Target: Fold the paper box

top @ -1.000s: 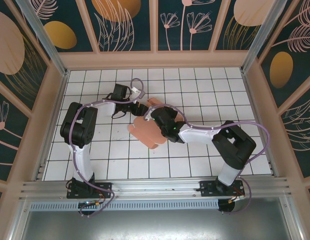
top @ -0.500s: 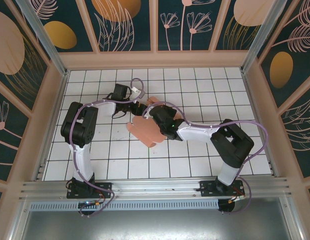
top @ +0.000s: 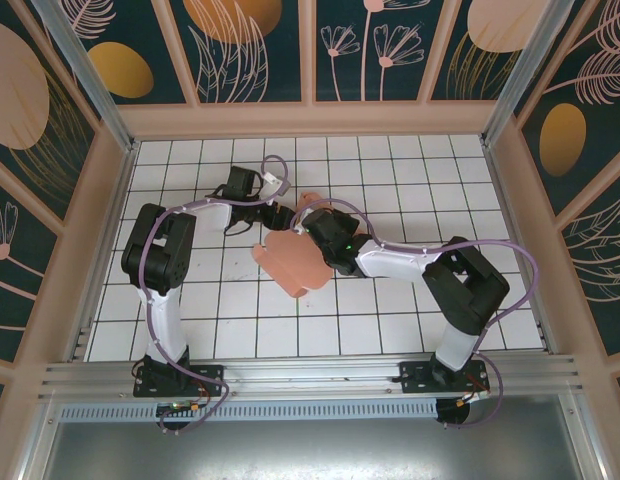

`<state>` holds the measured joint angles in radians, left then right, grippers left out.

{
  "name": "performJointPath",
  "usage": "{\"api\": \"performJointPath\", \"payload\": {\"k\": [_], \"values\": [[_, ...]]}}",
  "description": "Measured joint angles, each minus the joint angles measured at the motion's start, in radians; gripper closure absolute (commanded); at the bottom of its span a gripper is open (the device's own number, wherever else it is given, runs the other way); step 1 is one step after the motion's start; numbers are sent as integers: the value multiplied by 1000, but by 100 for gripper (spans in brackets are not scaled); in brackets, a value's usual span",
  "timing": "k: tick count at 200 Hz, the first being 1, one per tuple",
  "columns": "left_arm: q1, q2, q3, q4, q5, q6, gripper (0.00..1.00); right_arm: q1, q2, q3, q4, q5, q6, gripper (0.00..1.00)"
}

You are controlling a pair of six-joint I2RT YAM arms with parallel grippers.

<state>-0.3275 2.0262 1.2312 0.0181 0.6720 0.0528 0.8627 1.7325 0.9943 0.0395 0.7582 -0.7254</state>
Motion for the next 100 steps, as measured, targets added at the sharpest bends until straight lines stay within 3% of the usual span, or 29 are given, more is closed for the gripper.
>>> {"api": "performJointPath", "payload": {"k": [100], "values": [[0, 0, 5, -5, 8, 7, 45, 0, 0, 37, -45, -10, 2, 100]]}}
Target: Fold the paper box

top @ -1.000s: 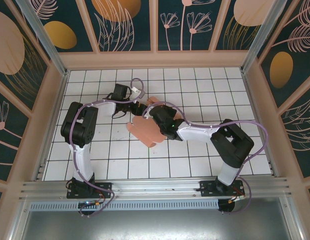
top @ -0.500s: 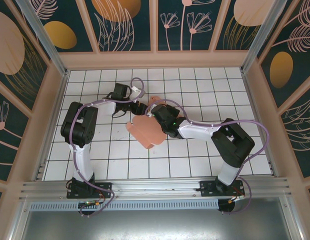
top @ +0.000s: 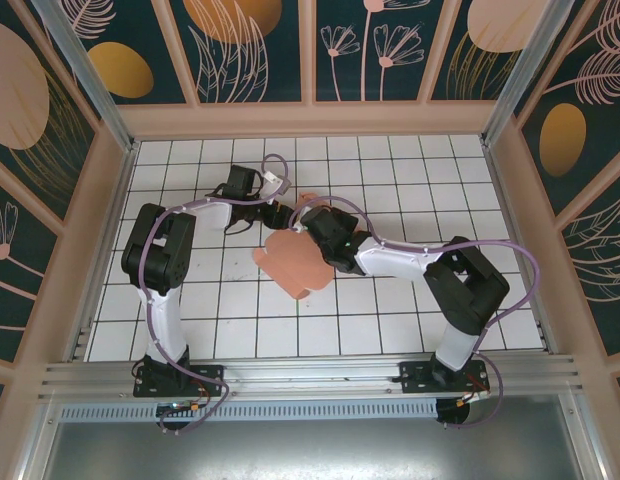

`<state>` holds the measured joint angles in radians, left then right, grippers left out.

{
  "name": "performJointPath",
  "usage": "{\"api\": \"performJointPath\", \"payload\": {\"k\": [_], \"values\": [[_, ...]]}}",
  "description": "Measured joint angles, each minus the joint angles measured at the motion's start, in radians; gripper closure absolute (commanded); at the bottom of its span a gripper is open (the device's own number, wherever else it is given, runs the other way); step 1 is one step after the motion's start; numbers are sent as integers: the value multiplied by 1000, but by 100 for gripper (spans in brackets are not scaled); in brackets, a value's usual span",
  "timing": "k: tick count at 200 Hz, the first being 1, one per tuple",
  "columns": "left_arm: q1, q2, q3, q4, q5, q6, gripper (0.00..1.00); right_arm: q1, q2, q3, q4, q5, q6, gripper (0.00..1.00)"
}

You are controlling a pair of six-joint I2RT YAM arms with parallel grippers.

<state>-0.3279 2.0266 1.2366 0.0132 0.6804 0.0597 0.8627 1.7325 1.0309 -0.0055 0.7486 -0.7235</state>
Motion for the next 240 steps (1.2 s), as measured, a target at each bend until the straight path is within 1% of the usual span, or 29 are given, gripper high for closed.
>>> {"api": "performJointPath", "payload": {"k": [50, 94, 162, 169, 184, 202, 213, 223, 240], "values": [[-1, 0, 0, -3, 0, 0, 40, -5, 34, 56, -32, -10, 2, 100], [-1, 0, 0, -3, 2, 0, 39, -21, 36, 61, -56, -13, 6, 100], [4, 0, 71, -40, 91, 17, 30, -26, 36, 61, -76, -17, 20, 100], [6, 0, 73, -40, 97, 18, 27, -26, 35, 61, -78, -17, 21, 100], [24, 0, 73, -39, 108, 13, 26, -26, 34, 60, -82, -18, 24, 100], [72, 0, 73, -21, 104, -20, 28, -26, 27, 60, -83, -24, 25, 100], [106, 0, 75, -9, 80, -39, 28, -26, 20, 60, -85, -33, 27, 100], [134, 6, 90, -14, 54, -46, 31, -26, 11, 60, -87, -43, 27, 100], [157, 53, 169, -26, 18, -57, 35, -26, -3, 60, -90, -49, 25, 100]]}}
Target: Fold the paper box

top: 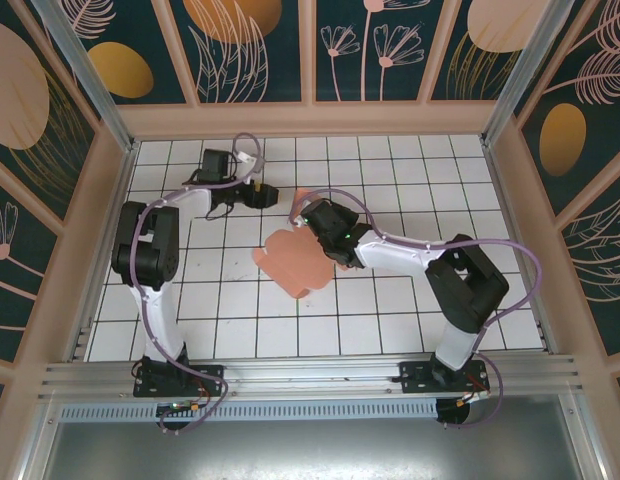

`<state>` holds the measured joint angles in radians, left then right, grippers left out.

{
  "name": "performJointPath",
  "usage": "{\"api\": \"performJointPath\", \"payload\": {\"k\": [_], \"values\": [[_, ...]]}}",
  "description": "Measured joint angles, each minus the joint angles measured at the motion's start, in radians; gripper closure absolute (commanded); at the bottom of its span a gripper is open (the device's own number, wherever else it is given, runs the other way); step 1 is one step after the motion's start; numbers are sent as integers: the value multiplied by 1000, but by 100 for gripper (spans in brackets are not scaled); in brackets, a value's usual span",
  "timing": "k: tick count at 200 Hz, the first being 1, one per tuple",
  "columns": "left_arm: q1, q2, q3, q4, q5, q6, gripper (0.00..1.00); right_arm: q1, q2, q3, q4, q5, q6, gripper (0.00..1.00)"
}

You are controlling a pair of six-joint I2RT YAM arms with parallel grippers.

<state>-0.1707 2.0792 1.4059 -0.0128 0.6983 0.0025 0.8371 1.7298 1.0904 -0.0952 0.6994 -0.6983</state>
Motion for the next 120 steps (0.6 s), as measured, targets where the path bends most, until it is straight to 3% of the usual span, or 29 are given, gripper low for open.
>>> {"api": "performJointPath", "payload": {"k": [30, 120], "values": [[-20, 78, 90, -6, -39, -9, 41, 0, -10, -10, 12, -2, -14, 100], [-141, 163, 176, -104, -49, 62, 40, -16, -10, -18, 43, -21, -55, 100]]}}
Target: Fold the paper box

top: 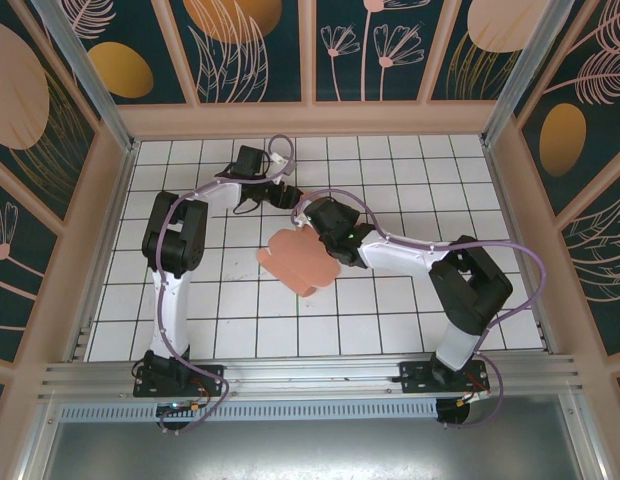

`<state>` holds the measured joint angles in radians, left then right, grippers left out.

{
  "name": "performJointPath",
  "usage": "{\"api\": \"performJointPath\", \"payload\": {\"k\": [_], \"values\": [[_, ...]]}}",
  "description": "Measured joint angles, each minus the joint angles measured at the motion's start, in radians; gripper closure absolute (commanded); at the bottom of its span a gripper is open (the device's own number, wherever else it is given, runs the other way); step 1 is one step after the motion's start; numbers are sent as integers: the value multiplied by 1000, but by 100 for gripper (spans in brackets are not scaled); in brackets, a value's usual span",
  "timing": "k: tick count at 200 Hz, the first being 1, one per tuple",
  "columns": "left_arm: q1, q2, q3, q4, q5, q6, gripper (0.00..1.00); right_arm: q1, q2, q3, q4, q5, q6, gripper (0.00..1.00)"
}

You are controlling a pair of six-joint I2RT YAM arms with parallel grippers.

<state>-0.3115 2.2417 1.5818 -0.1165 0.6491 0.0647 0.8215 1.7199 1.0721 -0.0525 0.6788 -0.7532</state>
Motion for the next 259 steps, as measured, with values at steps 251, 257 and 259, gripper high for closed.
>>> {"api": "performJointPath", "payload": {"k": [251, 257, 259], "values": [[72, -68, -142, 42, -3, 10, 36, 0, 29, -187, 480, 206, -418, 100], [72, -68, -142, 42, -3, 10, 35, 3, 35, -194, 499, 212, -428, 100], [72, -68, -142, 42, -2, 10, 35, 4, 37, -196, 505, 214, -432, 100]]}}
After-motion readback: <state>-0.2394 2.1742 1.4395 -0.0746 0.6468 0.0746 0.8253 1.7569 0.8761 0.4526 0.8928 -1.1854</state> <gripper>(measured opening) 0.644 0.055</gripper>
